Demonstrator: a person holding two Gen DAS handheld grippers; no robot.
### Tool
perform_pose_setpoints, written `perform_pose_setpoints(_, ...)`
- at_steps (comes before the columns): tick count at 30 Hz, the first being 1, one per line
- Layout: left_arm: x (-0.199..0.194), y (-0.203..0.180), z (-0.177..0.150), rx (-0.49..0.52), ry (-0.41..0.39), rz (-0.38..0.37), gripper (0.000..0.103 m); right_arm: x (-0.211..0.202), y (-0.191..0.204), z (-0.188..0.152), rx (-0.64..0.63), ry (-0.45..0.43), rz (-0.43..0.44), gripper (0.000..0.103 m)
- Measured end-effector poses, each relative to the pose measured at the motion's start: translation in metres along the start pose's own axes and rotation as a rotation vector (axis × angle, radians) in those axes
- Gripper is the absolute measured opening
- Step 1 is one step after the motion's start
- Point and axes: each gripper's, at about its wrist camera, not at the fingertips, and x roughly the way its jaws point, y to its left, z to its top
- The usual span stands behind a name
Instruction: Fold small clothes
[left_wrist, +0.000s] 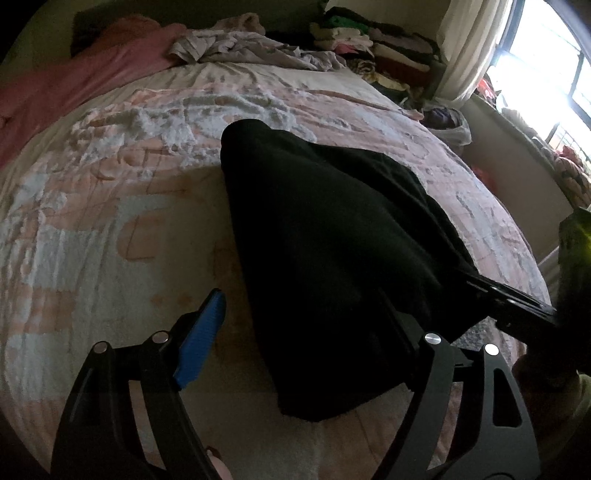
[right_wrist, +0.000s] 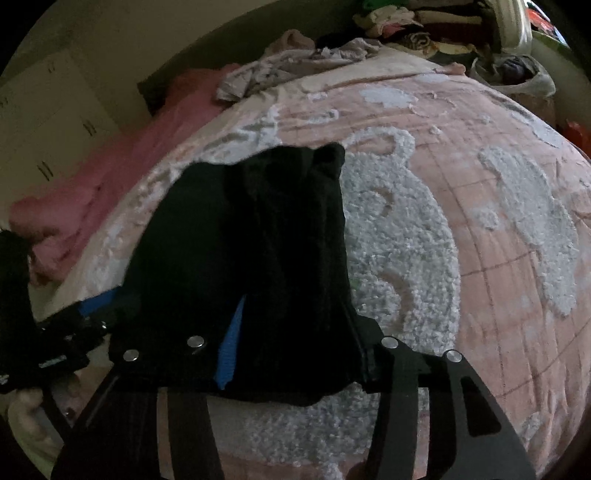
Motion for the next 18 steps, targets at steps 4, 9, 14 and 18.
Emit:
perform_pose_setpoints(4,-0.009,-0.002,-0.002,0.009,-0.011,-0.002,0.072,-0.028,0.007,-0.006,-0.018,-0.108,-0.014,0.077)
perform_pose_setpoints(9,-0.026,-0.003,-0.006,0.014,-0.041,-0.008,0.078,-0.062,0.007,-0.017,-0.003,-0.212,-0.023,0.097)
perform_pose_setpoints(14,-0.045,-0.004,-0.010,0.026,-0.068,-0.003,0.093,-0.087,0.011,-0.028,-0.007,-0.258,-0.013,0.098)
perform_pose_setpoints(18,-0.061,-0.005,-0.016,0.038,-0.085,-0.003,0.093,-0.103,0.016,-0.040,-0.016,-0.267,0.011,0.098)
